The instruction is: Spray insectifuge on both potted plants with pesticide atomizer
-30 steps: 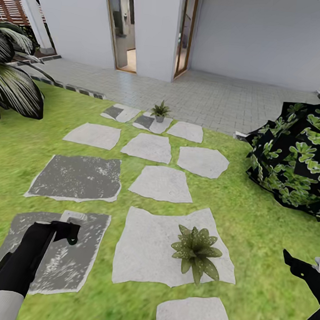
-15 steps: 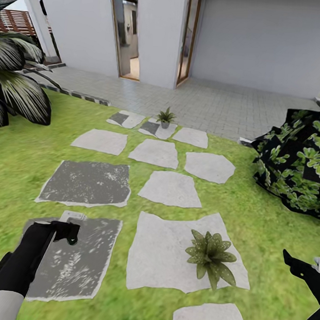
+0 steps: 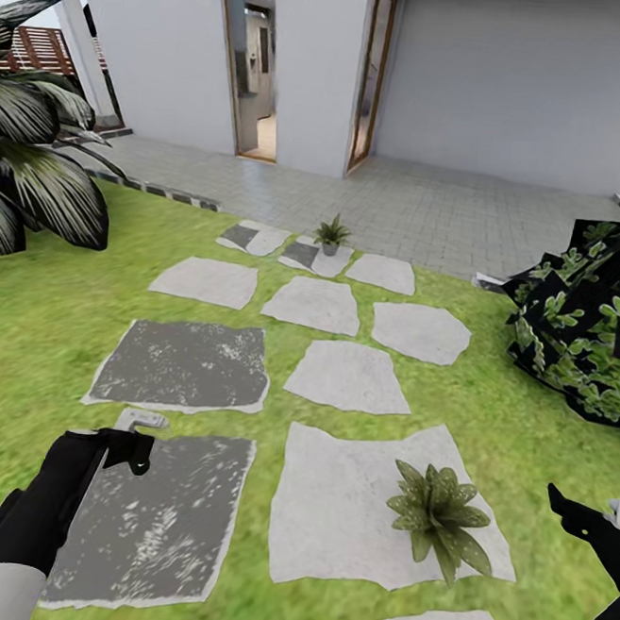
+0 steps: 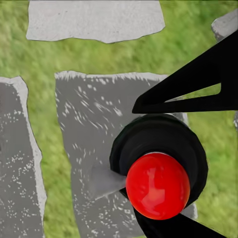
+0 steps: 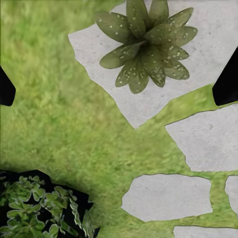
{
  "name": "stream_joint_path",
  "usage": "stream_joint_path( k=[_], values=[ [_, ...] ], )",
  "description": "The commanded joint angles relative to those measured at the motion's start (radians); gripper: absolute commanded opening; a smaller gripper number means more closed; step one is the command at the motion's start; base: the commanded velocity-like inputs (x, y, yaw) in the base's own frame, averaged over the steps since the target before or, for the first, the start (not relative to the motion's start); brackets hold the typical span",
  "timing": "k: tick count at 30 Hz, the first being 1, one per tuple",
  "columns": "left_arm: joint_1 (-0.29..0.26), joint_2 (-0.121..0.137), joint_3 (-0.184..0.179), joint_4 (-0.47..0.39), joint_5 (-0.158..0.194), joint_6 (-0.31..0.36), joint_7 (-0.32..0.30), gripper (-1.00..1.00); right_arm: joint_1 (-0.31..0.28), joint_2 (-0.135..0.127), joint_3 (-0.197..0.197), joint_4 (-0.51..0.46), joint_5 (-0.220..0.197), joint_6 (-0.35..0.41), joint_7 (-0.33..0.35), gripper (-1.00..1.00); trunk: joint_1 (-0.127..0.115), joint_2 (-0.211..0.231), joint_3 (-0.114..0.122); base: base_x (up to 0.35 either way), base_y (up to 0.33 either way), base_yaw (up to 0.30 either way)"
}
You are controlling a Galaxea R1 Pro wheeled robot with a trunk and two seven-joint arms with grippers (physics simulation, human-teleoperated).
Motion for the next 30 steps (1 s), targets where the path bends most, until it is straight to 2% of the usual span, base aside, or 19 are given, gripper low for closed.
stream_joint_path(
  k=[1,13,30],
  values=[
    [-0.001,0.000,0.002,-0.002,-0.011,0.002,-0.010,-1.00,-0.002,0.001,-0.002,-0.002,0.004,0.005,0.007,1.00,0.001,-0.002,0.000,0.272,0.206,0.000],
    [-0.001,0.000,0.000,-0.004,-0.009,0.002,-0.011,-1.00,-0.002,0.001,-0.002,-0.002,0.005,0.005,0.007,1.00,0.001,-0.002,0.013,0.286,0.193,0.000],
    [0.000,0.000,-0.001,-0.004,-0.009,0.002,-0.010,-1.00,-0.002,0.001,-0.004,-0.005,0.006,0.005,0.007,1.00,0.001,-0.002,0.014,0.288,0.216,0.000]
  ],
)
